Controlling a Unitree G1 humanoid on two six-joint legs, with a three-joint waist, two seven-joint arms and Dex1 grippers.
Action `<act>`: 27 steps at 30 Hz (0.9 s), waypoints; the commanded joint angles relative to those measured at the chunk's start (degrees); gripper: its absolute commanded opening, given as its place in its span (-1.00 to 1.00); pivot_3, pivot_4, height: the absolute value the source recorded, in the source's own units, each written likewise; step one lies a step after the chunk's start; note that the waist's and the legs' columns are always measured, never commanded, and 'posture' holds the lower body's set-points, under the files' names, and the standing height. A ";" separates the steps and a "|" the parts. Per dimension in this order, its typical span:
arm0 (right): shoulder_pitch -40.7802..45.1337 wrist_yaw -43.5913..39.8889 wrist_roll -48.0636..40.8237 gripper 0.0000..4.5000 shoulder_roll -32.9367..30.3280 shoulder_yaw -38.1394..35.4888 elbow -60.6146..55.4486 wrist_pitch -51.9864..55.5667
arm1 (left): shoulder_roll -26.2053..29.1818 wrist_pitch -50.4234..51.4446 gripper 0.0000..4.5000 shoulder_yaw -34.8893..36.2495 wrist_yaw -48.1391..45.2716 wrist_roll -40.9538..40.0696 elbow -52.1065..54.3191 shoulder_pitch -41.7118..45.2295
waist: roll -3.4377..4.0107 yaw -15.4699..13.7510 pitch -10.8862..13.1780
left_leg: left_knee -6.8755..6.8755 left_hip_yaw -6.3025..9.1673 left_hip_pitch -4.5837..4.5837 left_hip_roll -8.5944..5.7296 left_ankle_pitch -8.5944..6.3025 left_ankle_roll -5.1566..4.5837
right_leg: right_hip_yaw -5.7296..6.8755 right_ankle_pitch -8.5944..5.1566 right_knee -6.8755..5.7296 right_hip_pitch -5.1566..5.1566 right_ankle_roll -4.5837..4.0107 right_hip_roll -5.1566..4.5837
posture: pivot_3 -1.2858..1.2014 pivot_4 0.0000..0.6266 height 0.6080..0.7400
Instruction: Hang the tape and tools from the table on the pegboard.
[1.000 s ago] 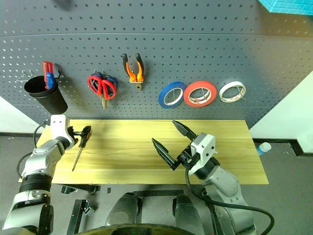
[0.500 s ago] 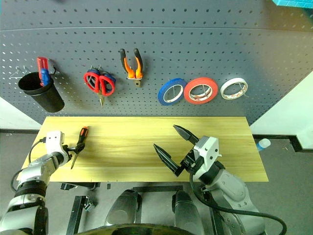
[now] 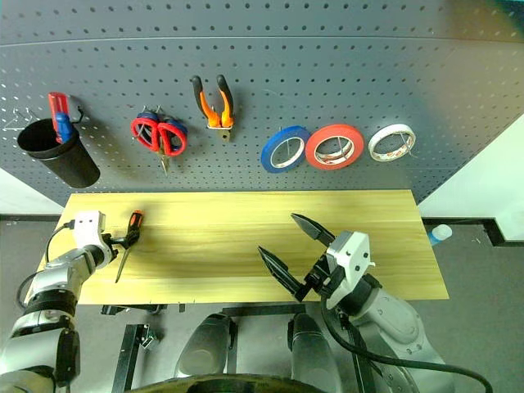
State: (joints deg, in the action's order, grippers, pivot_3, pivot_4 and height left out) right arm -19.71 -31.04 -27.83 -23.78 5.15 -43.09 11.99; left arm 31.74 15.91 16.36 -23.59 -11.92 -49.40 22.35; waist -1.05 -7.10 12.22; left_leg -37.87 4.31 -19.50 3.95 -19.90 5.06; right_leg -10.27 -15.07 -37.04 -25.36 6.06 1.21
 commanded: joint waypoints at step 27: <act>1.04 0.10 0.29 1.00 0.36 0.16 -0.95 -0.88 | -0.99 4.61 -0.66 -0.52 -0.69 -1.23 9.83 -5.51 | -0.08 1.88 0.71 | 0.04 0.00 -0.03 0.00 -0.01 0.01 | 0.00 -0.05 0.01 -0.04 0.10 -0.03 | 0.24 -0.31 0.81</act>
State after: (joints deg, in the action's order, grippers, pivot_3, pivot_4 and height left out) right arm -18.96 -30.71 -27.21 -23.93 5.21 -43.41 12.12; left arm 30.81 19.24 14.91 -23.80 -12.39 -41.72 18.45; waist -1.13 -5.22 12.93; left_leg -37.80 4.31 -19.53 3.95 -19.91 5.07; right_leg -10.28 -15.12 -37.02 -25.41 6.16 1.18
